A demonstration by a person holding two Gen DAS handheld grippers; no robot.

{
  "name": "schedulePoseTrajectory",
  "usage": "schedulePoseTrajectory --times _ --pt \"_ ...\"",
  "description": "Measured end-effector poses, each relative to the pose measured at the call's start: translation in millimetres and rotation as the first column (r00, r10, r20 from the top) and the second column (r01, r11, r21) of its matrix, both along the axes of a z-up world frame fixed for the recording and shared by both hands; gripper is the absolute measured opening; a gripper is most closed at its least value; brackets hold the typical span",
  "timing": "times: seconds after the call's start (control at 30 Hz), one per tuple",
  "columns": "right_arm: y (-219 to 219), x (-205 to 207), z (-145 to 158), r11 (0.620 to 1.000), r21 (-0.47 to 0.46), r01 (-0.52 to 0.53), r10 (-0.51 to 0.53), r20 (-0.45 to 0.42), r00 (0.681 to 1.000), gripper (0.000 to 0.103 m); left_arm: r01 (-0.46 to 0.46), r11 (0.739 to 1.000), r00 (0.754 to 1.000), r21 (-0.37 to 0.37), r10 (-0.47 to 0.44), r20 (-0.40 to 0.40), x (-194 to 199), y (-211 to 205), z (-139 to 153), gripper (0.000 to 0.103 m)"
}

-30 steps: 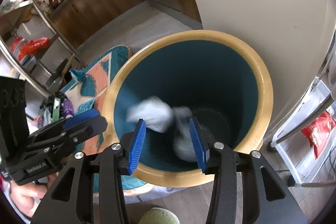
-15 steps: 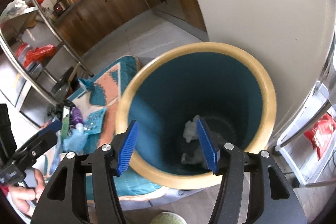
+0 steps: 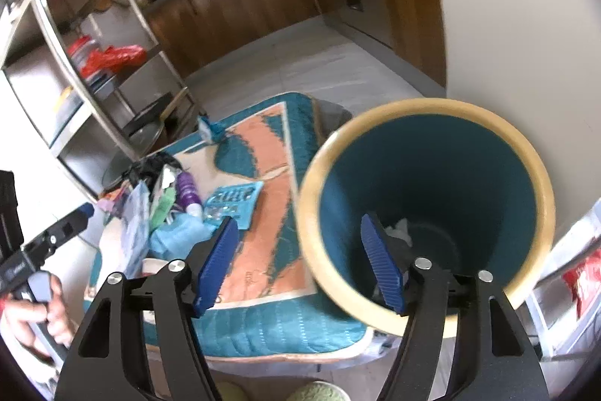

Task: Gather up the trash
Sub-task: 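Move both tools back to the table and grasp the pink wrapper with the left tool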

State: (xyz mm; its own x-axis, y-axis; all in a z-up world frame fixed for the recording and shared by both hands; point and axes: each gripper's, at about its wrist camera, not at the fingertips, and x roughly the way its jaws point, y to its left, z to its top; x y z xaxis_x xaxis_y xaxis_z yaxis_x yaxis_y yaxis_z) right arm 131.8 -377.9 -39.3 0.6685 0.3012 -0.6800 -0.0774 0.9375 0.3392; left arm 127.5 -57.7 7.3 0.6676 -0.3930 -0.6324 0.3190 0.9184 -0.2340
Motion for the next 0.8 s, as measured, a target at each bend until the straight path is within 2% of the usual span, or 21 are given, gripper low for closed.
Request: schedulePoseTrajectory --times 0.43,0.67,0.8 --pt "34 5 -2 0.997 -0.027 -0.074 0.073 -0.013 0.997 0.072 -0.135 0.990 0.990 0.032 0.136 -0.033 10 73 -2 0.092" --pt "46 6 -6 0.994 -0.048 -0.099 0.098 -0.027 0.995 0.073 -0.184 0.982 0.980 0.046 0.187 -0.070 31 92 -17 0.093" --pt "51 7 -8 0.993 -0.059 -0.106 0.104 -0.033 0.994 0.073 -0.235 0.970 0.965 0.061 0.241 -0.101 49 108 -30 0.092"
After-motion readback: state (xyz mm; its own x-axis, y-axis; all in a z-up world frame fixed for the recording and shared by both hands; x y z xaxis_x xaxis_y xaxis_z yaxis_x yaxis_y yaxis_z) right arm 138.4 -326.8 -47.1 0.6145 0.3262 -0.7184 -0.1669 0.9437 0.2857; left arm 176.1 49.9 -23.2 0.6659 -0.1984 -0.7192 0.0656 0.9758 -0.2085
